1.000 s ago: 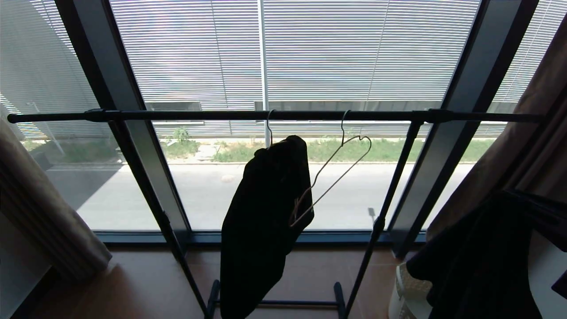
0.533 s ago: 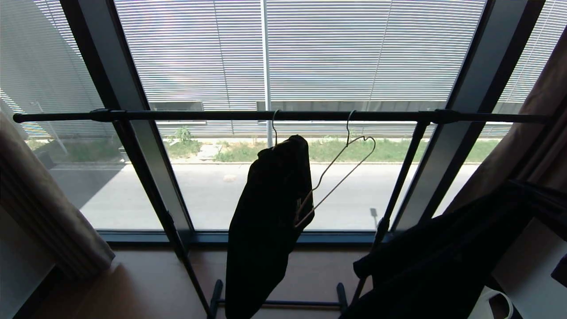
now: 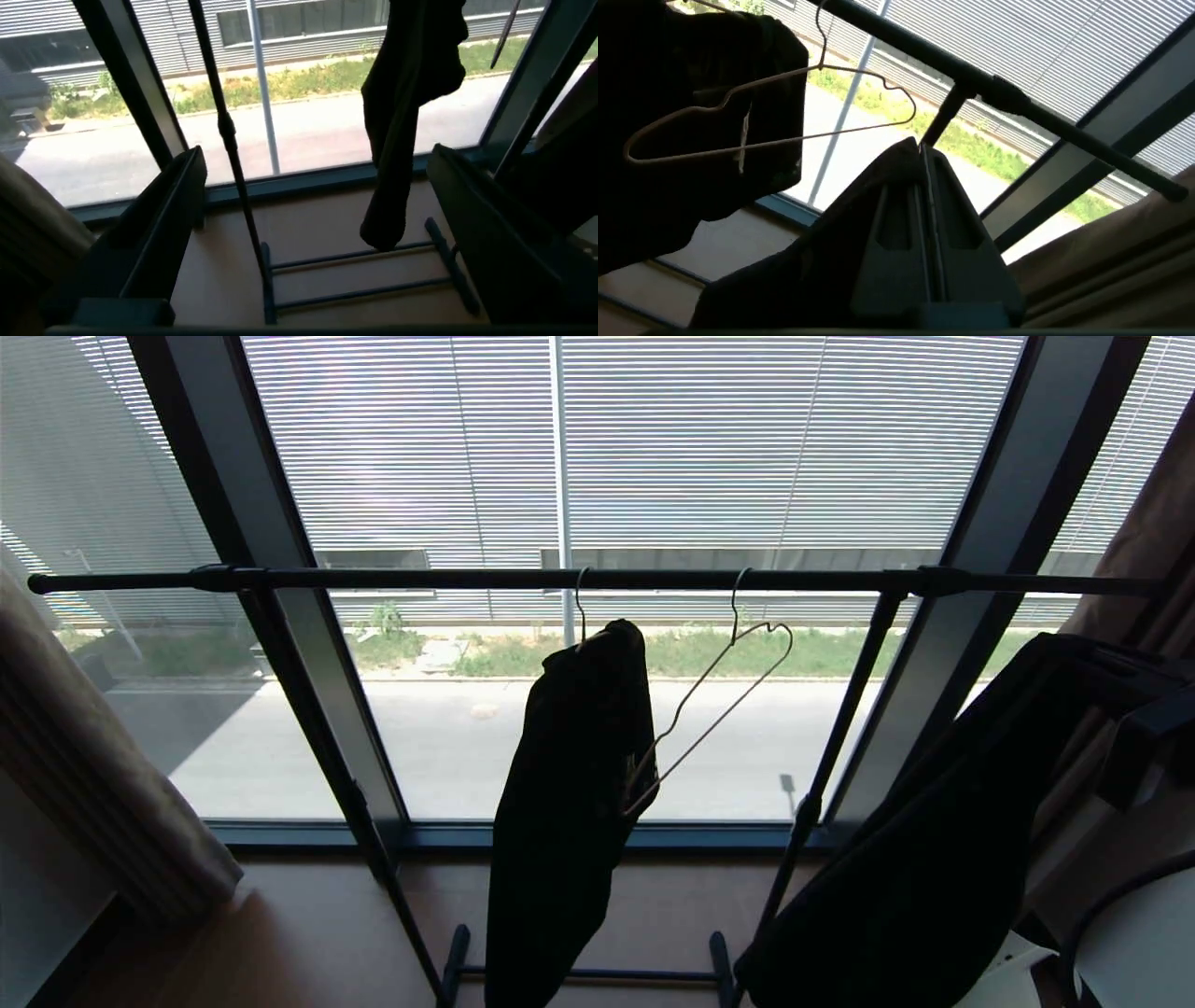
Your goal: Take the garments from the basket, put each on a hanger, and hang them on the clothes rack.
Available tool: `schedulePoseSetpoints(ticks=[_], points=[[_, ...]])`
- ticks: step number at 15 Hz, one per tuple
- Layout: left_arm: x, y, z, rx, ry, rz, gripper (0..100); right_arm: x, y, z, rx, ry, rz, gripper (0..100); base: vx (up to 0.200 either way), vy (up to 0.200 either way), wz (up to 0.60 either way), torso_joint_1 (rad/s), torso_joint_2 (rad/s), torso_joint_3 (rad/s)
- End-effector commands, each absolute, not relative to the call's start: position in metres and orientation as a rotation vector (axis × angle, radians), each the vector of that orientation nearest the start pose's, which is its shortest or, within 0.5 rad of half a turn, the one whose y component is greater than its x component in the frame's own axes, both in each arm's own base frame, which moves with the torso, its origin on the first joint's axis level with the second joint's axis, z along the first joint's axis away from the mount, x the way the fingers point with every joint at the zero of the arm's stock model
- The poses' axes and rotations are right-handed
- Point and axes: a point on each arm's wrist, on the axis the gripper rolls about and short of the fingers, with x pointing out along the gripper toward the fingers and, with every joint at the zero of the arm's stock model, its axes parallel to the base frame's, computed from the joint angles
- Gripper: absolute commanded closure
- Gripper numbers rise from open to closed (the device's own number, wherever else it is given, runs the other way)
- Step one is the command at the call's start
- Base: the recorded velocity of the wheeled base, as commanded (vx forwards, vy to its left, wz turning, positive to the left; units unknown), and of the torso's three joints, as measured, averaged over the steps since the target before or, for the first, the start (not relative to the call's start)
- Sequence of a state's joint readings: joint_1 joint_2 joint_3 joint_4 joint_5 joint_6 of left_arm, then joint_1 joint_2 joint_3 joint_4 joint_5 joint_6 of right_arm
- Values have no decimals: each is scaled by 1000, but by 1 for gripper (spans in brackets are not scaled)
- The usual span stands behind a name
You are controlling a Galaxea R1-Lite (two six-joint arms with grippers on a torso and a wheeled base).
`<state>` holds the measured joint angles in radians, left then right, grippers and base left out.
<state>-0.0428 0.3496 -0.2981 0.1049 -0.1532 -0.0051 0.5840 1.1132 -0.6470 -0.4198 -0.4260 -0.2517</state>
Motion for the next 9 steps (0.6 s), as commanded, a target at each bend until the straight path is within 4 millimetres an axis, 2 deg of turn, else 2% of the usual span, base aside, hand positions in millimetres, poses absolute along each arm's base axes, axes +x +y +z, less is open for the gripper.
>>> schedulePoseSetpoints(ticks=[1, 3, 4, 5, 7, 9], points=[[68, -22, 191, -135, 443, -383, 0, 150, 100, 260, -258, 24, 170, 100, 0, 0, 0, 0, 0, 0], [98, -50, 205, -188, 536, -497, 0, 161, 109, 263, -288, -5, 159, 100, 0, 0, 0, 0, 0, 0], [105, -61, 206, -198, 564, -509, 0, 161, 109, 264, -297, -36, 158, 100, 0, 0, 0, 0, 0, 0], [117, -81, 202, -189, 607, -524, 0, 160, 108, 256, -277, -79, 151, 100, 0, 0, 0, 0, 0, 0], [131, -110, 191, -145, 648, -582, 0, 171, 116, 249, -262, -108, 137, 100, 0, 0, 0, 0, 0, 0], [144, -136, 189, -132, 641, -642, 0, 171, 121, 240, -271, -95, 153, 100, 0, 0, 0, 0, 0, 0]])
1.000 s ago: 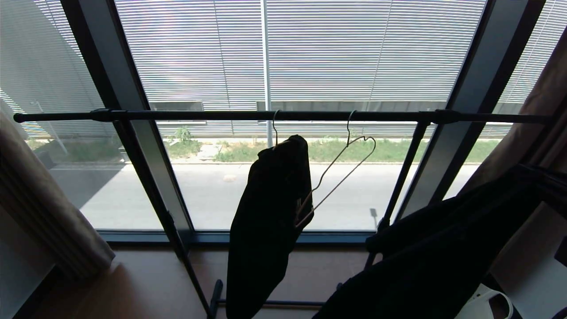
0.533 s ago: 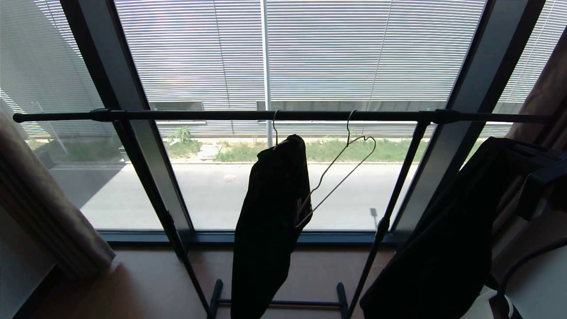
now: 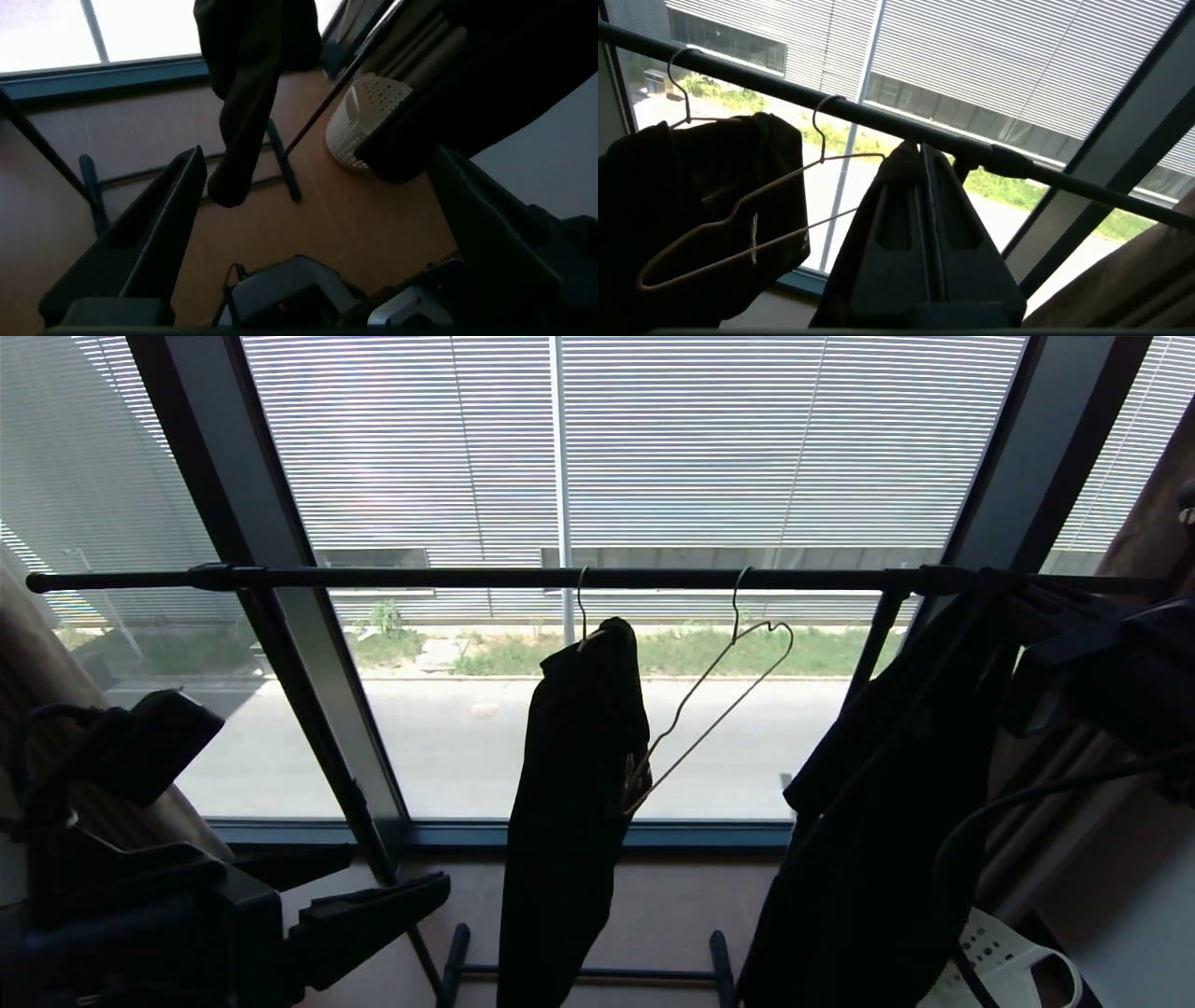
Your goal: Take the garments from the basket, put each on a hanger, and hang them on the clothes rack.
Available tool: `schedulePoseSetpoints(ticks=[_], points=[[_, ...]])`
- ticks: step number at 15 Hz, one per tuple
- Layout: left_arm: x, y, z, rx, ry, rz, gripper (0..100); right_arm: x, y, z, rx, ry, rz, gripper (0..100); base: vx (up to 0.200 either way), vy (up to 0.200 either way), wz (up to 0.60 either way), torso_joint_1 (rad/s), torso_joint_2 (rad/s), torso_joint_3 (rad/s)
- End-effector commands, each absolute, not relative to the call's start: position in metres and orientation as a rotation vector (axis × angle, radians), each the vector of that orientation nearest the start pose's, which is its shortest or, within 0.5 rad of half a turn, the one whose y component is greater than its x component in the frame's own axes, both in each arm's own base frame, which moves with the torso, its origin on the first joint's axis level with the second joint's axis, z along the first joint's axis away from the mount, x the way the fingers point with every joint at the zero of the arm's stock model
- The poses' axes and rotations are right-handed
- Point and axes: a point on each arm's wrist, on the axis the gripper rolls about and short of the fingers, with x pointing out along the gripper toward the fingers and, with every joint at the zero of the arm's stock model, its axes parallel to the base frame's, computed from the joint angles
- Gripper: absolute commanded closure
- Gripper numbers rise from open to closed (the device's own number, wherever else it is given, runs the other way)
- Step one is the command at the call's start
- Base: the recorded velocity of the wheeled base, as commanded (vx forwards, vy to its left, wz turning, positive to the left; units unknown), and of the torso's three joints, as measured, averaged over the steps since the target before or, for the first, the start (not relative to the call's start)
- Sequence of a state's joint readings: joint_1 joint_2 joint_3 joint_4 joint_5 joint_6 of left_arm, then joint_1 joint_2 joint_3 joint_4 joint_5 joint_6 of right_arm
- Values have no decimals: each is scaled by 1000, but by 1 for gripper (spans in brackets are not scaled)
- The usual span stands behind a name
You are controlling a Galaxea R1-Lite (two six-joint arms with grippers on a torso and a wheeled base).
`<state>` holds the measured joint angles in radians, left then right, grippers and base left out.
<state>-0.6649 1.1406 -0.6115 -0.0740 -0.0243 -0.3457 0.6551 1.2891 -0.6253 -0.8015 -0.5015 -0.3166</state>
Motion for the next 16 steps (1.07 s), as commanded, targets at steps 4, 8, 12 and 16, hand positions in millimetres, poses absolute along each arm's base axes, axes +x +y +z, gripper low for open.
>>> schedulePoseSetpoints(ticks=[4, 8, 12, 16], points=[[172, -192, 183, -113, 622, -735, 0, 174, 132, 233, -283, -70, 187, 100, 0, 0, 0, 0, 0, 0], [190, -231, 183, -74, 608, -790, 0, 164, 144, 230, -283, -68, 239, 100, 0, 0, 0, 0, 0, 0], [196, -255, 173, -33, 622, -823, 0, 156, 153, 229, -285, -65, 250, 100, 0, 0, 0, 0, 0, 0], [192, -263, 178, -26, 601, -854, 0, 159, 161, 222, -300, -43, 268, 100, 0, 0, 0, 0, 0, 0]])
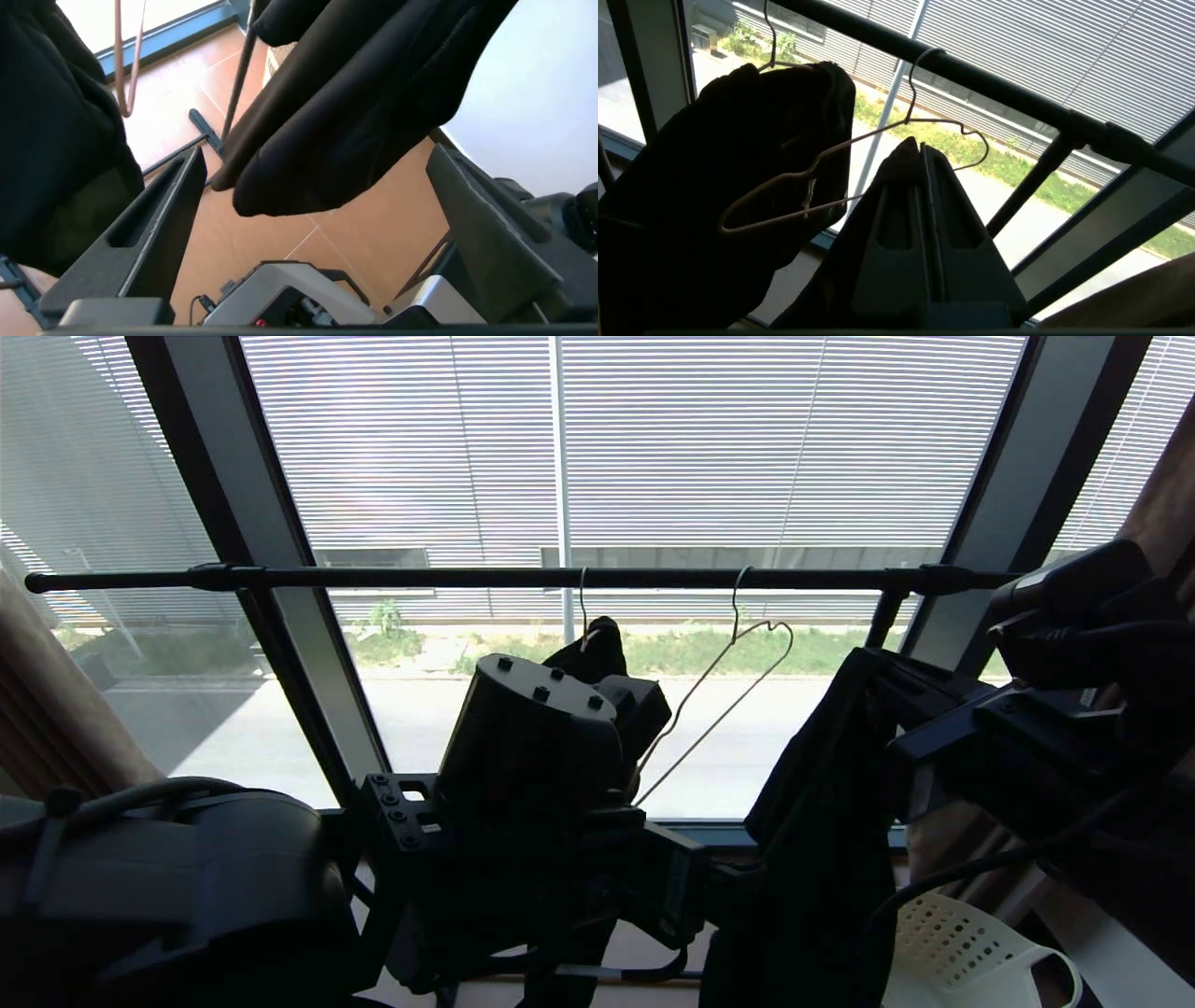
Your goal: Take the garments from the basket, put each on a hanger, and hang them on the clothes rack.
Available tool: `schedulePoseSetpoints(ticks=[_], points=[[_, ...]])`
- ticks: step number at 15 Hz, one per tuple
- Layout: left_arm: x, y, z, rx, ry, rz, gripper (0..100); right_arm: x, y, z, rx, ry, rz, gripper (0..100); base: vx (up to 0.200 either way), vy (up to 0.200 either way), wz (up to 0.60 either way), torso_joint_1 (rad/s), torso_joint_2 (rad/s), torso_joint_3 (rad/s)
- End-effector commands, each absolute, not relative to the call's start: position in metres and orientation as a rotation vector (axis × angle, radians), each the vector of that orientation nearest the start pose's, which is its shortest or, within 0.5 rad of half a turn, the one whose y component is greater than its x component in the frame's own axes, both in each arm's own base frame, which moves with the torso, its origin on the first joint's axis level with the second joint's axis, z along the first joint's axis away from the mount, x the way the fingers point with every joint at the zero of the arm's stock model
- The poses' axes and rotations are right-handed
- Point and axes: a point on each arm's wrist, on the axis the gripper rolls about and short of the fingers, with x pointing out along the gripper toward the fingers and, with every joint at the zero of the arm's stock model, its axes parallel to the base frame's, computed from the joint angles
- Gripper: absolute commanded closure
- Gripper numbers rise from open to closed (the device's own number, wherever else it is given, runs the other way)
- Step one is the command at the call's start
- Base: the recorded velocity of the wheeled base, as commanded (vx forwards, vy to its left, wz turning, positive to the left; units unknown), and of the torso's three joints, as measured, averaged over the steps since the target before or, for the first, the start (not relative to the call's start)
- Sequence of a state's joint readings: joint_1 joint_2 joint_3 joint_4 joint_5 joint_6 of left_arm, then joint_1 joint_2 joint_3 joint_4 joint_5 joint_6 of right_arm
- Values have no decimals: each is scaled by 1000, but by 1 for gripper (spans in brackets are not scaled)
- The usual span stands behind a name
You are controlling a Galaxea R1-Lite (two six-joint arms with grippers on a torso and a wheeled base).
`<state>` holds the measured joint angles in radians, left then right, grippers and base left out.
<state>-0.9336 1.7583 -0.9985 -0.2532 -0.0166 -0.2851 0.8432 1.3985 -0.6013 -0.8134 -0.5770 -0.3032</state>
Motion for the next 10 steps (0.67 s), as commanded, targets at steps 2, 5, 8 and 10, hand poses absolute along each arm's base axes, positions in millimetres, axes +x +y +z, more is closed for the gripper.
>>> schedulePoseSetpoints(ticks=[2, 5, 8, 10], points=[[188, -267, 179, -17, 597, -873, 0, 160, 163, 219, -305, -35, 269, 100, 0, 0, 0, 0, 0, 0], [192, -273, 177, -18, 596, -874, 0, 156, 167, 218, -298, -35, 295, 100, 0, 0, 0, 0, 0, 0], [200, -282, 172, -17, 603, -868, 0, 156, 170, 216, -301, -28, 295, 100, 0, 0, 0, 0, 0, 0], [206, -288, 171, -21, 599, -865, 0, 151, 174, 217, -299, -33, 320, 100, 0, 0, 0, 0, 0, 0]])
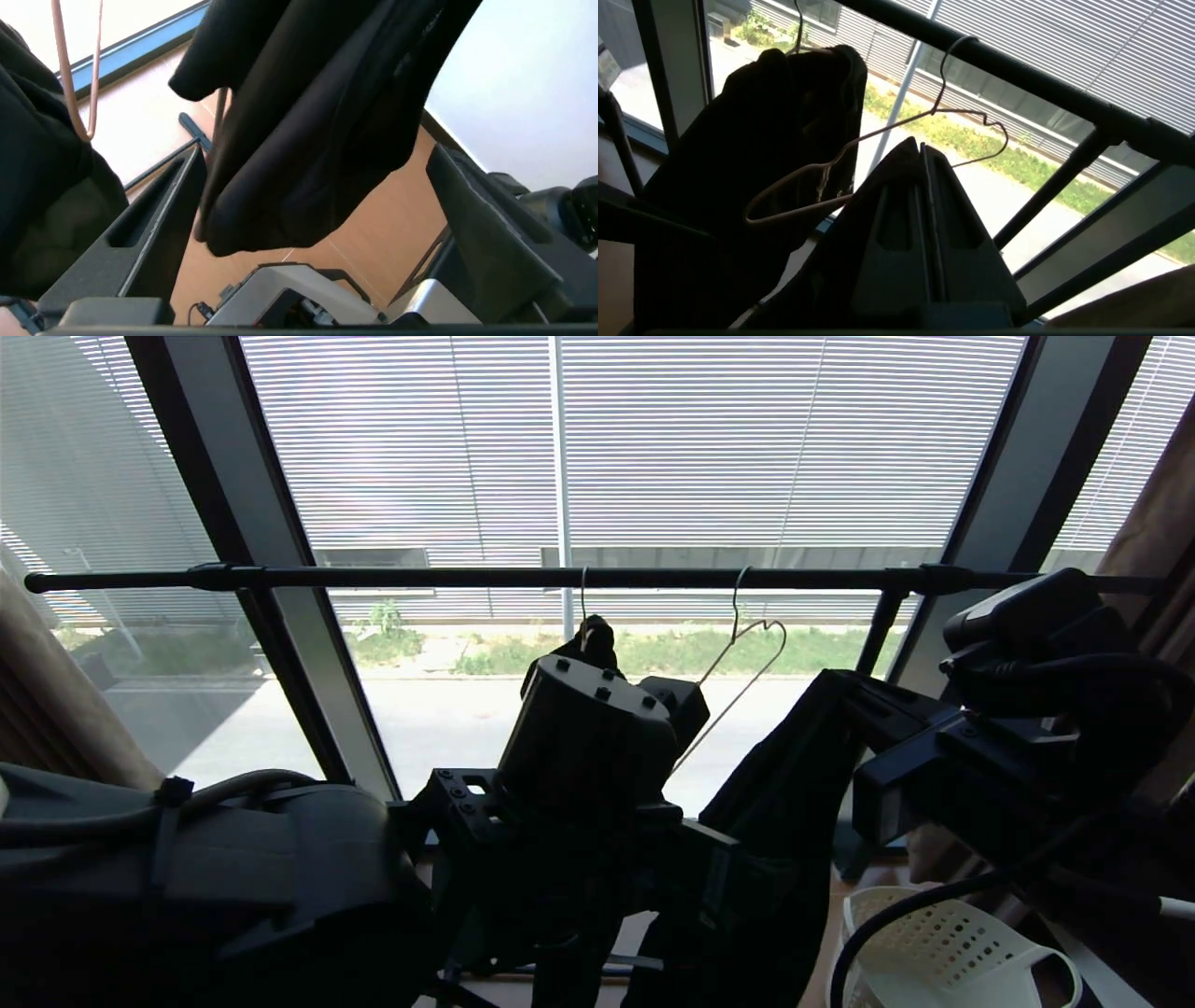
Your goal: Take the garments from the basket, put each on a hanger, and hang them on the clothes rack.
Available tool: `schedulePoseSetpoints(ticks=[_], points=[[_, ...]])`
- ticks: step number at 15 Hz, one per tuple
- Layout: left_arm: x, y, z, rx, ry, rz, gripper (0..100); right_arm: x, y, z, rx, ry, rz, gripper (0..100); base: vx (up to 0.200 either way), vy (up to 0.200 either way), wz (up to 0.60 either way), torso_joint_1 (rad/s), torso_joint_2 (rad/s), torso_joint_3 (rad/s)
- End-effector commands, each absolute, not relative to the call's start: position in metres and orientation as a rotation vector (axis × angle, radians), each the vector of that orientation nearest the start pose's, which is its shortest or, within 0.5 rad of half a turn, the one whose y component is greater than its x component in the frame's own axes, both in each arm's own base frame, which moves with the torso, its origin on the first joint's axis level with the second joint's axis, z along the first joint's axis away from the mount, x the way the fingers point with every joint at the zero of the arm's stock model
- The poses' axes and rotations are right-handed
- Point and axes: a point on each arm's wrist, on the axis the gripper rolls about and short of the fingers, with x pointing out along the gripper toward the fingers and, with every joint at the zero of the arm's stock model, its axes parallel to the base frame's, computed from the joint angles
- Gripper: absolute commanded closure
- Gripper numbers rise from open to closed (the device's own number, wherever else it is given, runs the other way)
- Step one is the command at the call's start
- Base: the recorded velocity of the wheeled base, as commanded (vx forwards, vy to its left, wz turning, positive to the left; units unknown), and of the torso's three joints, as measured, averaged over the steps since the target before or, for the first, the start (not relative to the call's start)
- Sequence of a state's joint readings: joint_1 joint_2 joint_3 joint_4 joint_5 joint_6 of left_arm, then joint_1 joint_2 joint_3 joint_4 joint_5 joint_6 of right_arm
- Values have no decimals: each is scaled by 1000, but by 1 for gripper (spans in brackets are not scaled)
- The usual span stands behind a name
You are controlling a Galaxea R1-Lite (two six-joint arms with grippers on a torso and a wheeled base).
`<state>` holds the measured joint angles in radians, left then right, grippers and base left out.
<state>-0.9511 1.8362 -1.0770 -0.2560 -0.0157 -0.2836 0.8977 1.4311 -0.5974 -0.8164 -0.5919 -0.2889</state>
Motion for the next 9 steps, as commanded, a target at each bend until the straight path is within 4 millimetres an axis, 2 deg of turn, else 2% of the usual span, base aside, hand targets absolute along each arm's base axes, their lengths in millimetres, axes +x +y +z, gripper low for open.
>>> schedulePoseSetpoints(ticks=[1, 2, 5, 9], points=[[211, -294, 169, -21, 597, -859, 0, 149, 175, 218, -291, -44, 322, 100, 0, 0, 0, 0, 0, 0], [218, -299, 167, -25, 594, -850, 0, 148, 176, 220, -271, -66, 320, 100, 0, 0, 0, 0, 0, 0], [240, -298, 153, -25, 618, -793, 0, 147, 175, 224, -248, -87, 306, 100, 0, 0, 0, 0, 0, 0], [249, -299, 138, -7, 643, -745, 0, 146, 174, 226, -241, -96, 303, 100, 0, 0, 0, 0, 0, 0]])
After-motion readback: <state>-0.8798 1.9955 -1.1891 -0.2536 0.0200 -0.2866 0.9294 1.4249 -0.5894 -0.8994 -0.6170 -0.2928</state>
